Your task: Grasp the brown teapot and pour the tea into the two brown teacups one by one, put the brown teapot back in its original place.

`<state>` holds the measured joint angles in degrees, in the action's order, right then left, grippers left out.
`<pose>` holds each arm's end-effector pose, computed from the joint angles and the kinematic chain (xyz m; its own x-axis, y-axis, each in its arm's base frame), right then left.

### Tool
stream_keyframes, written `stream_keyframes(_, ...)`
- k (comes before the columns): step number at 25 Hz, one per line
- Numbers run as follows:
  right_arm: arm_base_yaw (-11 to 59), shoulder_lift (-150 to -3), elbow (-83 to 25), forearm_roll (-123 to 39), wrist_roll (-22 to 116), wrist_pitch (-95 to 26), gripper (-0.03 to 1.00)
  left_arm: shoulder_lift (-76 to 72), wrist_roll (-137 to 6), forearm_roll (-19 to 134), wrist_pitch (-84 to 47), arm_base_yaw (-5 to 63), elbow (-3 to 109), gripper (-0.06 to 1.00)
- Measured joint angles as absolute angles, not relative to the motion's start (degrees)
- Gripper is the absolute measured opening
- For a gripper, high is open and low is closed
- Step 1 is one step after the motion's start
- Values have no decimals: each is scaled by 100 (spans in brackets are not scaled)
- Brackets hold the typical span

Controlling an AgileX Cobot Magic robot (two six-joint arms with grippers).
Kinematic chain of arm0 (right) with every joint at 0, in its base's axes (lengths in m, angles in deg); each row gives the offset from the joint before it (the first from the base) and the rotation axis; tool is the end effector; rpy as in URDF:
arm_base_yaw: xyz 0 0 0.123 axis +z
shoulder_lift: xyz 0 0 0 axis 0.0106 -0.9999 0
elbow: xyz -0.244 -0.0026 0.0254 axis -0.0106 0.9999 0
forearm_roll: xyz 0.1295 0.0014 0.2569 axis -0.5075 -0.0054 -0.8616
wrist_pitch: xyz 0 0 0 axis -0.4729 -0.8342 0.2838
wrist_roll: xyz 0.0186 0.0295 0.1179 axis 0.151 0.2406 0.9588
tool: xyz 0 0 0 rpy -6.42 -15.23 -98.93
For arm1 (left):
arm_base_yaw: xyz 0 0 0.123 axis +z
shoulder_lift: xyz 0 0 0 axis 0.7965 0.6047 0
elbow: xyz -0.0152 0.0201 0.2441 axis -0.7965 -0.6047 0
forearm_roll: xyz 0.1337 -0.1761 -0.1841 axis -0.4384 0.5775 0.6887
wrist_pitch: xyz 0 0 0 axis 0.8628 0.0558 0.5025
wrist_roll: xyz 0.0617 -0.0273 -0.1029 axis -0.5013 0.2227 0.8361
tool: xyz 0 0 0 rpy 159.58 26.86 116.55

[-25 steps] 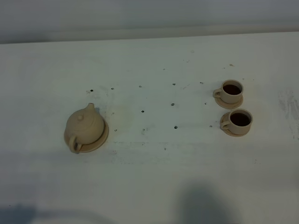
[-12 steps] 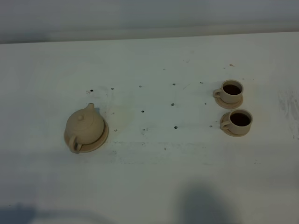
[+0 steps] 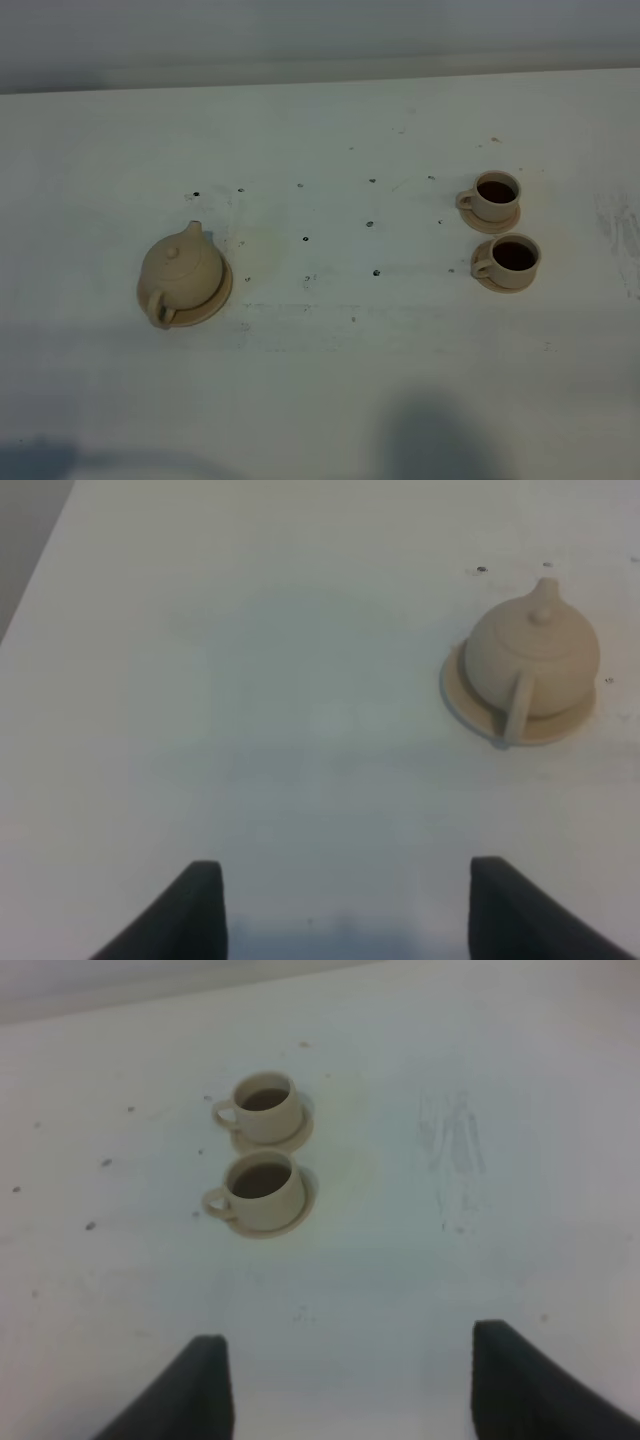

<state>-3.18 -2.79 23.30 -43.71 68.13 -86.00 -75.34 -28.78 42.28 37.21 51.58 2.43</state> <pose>0.0959 0.0138 0.2789 -0.4563 0.0686 -0.8872 -0.0646 0.9918 0.1099 0.0953 0.0010 0.2846 -0.4285 -0.0291 -0.9031 -0.0168 0.9996 -0.0243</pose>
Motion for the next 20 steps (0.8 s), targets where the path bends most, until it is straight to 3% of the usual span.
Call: stream_keyframes(20,-183,-279,2330,-4245,6751,-8605,54,-7534,-2878,4228,3721,5158,243,53)
